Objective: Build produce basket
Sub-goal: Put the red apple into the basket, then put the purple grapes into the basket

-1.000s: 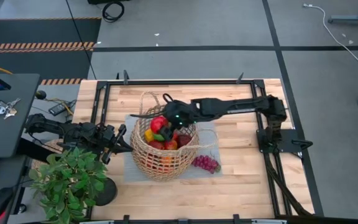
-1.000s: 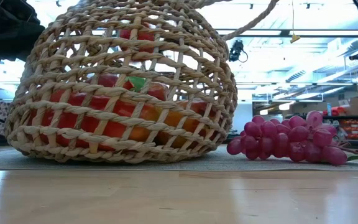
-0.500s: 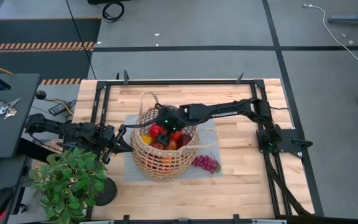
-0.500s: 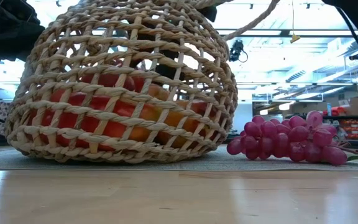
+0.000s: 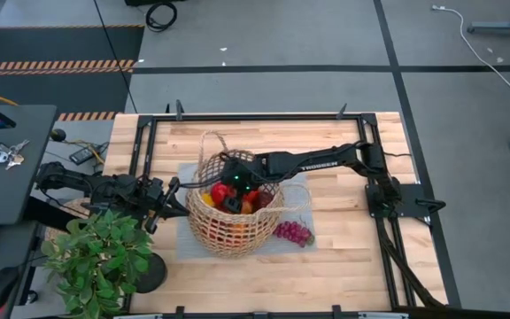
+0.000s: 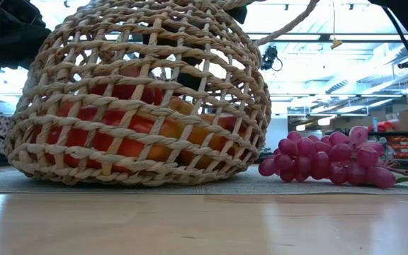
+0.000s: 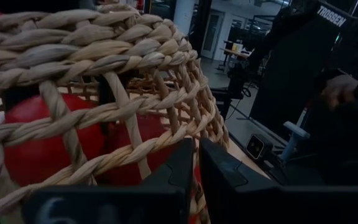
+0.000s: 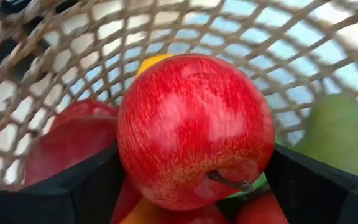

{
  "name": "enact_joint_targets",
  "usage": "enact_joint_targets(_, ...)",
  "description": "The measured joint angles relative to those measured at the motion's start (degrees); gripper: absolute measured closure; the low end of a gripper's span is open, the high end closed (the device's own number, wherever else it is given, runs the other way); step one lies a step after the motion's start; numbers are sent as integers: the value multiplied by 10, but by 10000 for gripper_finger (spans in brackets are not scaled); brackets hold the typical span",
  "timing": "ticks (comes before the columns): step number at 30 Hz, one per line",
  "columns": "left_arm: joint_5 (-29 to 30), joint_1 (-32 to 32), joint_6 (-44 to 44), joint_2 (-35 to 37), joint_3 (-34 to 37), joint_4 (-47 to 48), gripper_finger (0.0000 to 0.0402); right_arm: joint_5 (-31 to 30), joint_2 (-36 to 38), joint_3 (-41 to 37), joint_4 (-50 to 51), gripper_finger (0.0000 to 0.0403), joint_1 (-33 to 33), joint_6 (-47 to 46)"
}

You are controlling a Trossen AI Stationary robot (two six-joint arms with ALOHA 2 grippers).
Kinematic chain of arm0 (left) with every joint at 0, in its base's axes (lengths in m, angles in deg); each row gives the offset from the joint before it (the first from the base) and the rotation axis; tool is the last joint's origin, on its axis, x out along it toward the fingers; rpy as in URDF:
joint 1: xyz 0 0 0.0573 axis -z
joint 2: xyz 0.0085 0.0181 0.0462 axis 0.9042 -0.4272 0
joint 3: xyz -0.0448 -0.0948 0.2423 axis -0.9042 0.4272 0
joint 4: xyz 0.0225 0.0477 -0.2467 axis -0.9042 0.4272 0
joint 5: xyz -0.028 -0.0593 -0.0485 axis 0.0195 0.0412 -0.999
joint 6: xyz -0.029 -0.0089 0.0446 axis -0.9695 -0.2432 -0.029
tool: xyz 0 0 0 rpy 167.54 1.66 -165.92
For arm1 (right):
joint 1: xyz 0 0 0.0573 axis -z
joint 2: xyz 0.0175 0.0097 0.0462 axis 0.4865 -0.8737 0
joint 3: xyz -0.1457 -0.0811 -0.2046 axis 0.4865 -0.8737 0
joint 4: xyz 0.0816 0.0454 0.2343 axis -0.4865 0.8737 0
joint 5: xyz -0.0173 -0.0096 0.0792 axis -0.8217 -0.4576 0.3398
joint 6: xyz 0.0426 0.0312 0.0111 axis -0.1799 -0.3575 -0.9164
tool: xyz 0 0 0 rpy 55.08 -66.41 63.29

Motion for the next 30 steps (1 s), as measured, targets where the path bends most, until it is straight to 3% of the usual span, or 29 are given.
enact_joint_targets(4,0,0,0,0,0,-1,372,2,-2,-2,-13,39,-4,-27)
enact_joint_targets(15,0,0,0,0,0,-1,366,-25,-7,-2,-29,38,-3,41)
enact_joint_targets(21,0,0,0,0,0,-1,373,-68,-6,-2,-31,8,-8,50)
enact_joint_targets(30,0,0,0,0,0,-1,366,-85,8,23,-20,5,-17,64)
